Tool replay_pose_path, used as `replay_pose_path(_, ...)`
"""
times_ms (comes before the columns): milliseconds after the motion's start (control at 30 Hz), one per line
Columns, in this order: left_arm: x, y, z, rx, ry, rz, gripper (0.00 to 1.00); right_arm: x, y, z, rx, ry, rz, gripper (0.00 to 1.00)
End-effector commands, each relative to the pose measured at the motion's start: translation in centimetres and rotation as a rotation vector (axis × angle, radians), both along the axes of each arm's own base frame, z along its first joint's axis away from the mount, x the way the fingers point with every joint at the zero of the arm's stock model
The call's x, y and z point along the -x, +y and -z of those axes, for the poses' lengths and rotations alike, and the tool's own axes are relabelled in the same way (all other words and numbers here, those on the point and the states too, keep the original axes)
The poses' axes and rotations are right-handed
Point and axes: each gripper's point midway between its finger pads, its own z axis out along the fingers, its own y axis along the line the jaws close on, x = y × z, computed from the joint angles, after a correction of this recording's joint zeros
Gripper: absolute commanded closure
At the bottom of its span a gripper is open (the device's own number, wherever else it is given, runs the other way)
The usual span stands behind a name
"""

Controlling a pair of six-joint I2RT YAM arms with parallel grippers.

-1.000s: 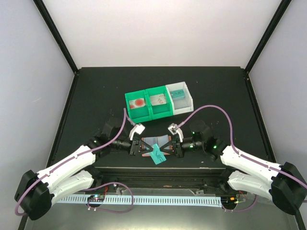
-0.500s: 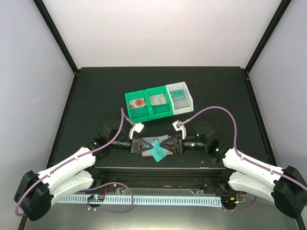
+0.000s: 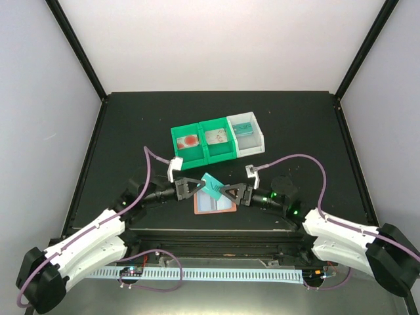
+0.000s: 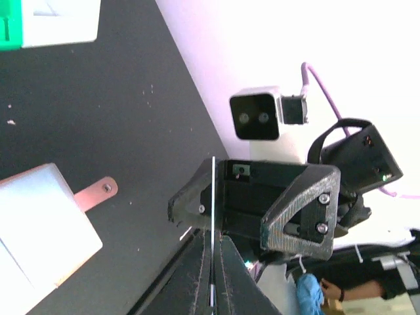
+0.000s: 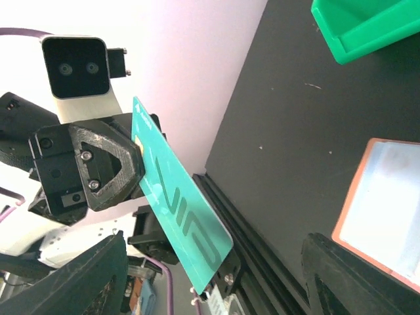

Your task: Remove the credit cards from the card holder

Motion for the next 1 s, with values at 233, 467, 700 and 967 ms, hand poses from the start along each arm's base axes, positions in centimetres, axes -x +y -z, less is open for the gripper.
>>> replay_pose_path(233,-1.9,1.4,-2.1,0.123,-0.008,-0.161,0.98,0.4,2.4,-3.0,-0.154,-0.001,-0.042,0.31)
replay_pose_path(467,-1.7,1.5,-2.0,0.136,-0.002,-0.159,0.98,0.7,3.6,-3.7,-0.171,-0.014,-0.064,0.53)
replay_pose_path(700,-1.3,1.2,-1.7,0.174,0.018,-0.136,0.98,0.5,4.2,-3.7,-0.172,-0.013,-0.074,0.68)
replay_pose_path(967,-0.9,1.7,-1.4,0.149,0.012,-0.140,0.74,1.2,3.7,-3.0,-0.153,-0.059,-0.099,0.99)
